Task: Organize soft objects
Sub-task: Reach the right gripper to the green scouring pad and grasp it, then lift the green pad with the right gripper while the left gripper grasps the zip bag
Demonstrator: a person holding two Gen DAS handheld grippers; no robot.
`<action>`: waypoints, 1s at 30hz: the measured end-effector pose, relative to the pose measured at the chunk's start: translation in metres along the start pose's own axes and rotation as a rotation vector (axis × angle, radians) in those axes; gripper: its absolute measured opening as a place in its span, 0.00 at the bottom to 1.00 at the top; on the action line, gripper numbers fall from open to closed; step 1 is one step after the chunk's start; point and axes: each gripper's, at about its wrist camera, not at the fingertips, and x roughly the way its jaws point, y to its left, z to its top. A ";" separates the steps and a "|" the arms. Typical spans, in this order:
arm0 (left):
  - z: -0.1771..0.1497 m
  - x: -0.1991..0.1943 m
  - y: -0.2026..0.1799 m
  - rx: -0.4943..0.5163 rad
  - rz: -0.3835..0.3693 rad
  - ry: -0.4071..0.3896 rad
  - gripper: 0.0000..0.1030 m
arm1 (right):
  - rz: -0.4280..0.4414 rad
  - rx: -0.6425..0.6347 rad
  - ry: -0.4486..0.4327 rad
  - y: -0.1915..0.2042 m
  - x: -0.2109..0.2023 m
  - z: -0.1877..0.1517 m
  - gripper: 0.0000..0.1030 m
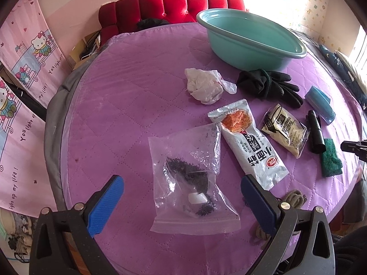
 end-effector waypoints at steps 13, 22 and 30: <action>-0.001 0.002 0.003 0.018 0.002 0.006 1.00 | 0.005 0.013 -0.001 0.025 0.006 -0.001 0.54; -0.003 0.008 0.010 0.027 -0.002 0.019 1.00 | 0.016 0.037 0.013 0.040 0.026 0.006 0.85; -0.003 0.024 0.011 0.043 -0.010 0.039 1.00 | -0.041 0.006 0.015 0.063 0.052 0.012 0.18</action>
